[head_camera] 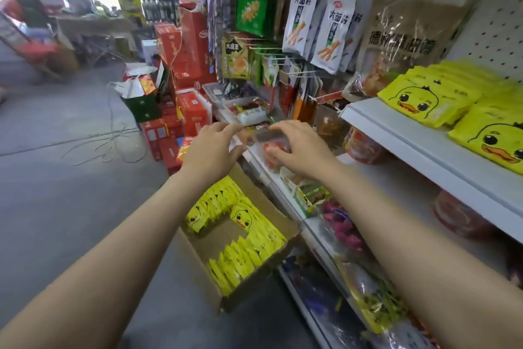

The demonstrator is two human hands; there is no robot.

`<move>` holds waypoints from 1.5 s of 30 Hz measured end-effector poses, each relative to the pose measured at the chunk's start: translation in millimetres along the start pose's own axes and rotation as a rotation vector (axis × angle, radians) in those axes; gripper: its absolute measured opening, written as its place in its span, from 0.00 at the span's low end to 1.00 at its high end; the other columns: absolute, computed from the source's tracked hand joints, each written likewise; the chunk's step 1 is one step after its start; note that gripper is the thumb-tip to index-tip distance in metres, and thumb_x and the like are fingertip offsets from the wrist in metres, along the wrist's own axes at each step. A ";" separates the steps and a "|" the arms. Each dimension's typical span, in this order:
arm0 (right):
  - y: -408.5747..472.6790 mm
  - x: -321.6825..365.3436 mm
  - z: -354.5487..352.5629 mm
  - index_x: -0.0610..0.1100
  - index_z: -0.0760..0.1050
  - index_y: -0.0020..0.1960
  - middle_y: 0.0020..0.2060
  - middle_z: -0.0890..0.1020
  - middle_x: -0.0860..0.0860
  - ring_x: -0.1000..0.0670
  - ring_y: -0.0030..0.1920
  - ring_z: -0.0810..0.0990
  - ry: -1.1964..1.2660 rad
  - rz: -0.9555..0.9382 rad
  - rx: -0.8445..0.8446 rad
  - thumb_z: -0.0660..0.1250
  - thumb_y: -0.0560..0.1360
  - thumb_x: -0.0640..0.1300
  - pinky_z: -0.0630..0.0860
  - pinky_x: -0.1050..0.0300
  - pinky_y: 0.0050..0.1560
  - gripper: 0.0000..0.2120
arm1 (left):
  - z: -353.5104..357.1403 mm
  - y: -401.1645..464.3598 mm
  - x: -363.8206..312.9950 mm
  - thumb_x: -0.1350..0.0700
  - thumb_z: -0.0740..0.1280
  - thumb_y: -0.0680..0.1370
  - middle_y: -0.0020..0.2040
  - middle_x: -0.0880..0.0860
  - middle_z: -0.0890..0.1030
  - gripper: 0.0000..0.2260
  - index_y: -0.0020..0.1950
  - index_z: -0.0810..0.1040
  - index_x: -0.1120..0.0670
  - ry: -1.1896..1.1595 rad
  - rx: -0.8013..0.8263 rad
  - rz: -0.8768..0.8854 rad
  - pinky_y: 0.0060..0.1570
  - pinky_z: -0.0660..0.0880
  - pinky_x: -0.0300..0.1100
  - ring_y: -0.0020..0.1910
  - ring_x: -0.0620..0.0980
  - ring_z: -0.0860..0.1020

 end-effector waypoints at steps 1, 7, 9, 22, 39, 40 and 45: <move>16.3 -8.2 13.4 0.50 0.68 0.71 0.68 0.72 0.50 0.46 0.69 0.67 0.011 0.005 0.030 0.63 0.78 0.57 0.68 0.49 0.66 0.24 | 11.6 10.0 10.8 0.47 0.65 0.78 0.64 0.56 0.76 0.21 0.70 0.71 0.50 0.004 0.024 -0.023 0.60 0.71 0.53 0.62 0.60 0.72; 84.4 -52.1 105.9 0.47 0.71 0.69 0.68 0.72 0.47 0.44 0.70 0.67 0.086 0.048 0.219 0.67 0.76 0.55 0.64 0.51 0.68 0.24 | 93.0 41.3 73.8 0.49 0.67 0.77 0.61 0.59 0.77 0.20 0.67 0.74 0.52 -0.037 0.198 -0.157 0.57 0.73 0.55 0.59 0.63 0.73; 92.9 -62.1 143.3 0.46 0.71 0.69 0.67 0.73 0.46 0.44 0.69 0.67 0.139 0.078 0.298 0.68 0.77 0.52 0.62 0.55 0.66 0.23 | 126.4 41.4 98.1 0.48 0.68 0.77 0.62 0.59 0.76 0.21 0.68 0.72 0.51 -0.032 0.280 -0.196 0.58 0.72 0.54 0.61 0.62 0.73; 123.1 -92.0 398.3 0.43 0.71 0.69 0.67 0.74 0.43 0.42 0.69 0.69 0.308 0.367 0.669 0.69 0.76 0.51 0.65 0.55 0.65 0.25 | 330.7 8.9 300.9 0.48 0.72 0.74 0.60 0.60 0.78 0.23 0.68 0.74 0.52 -0.112 0.823 -0.461 0.56 0.71 0.49 0.60 0.60 0.75; 172.6 -88.8 593.1 0.47 0.78 0.59 0.54 0.83 0.47 0.46 0.55 0.81 0.451 0.817 0.690 0.74 0.73 0.51 0.75 0.56 0.52 0.17 | 475.3 20.5 405.2 0.54 0.71 0.73 0.76 0.53 0.59 0.28 0.72 0.68 0.45 -0.166 1.097 -0.296 0.71 0.62 0.47 0.74 0.55 0.59; 175.5 -88.0 596.4 0.47 0.79 0.58 0.54 0.83 0.47 0.46 0.54 0.81 0.436 0.810 0.688 0.74 0.72 0.51 0.75 0.56 0.51 0.16 | 476.0 19.9 405.0 0.55 0.71 0.73 0.75 0.54 0.60 0.28 0.72 0.68 0.45 -0.146 1.088 -0.274 0.70 0.64 0.49 0.73 0.57 0.61; 181.3 -88.6 609.0 0.50 0.81 0.53 0.52 0.84 0.50 0.47 0.54 0.82 0.343 0.879 0.634 0.75 0.70 0.54 0.73 0.57 0.49 0.15 | 482.9 14.1 402.4 0.56 0.67 0.74 0.68 0.59 0.67 0.27 0.71 0.66 0.48 0.065 1.024 -0.109 0.60 0.69 0.51 0.67 0.61 0.65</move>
Point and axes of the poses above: each hand's wrist, its own y-axis towards the middle knuckle, its own z-axis out of the palm, x = y × z, the point moved 7 cm from there along y, towards the middle knuckle
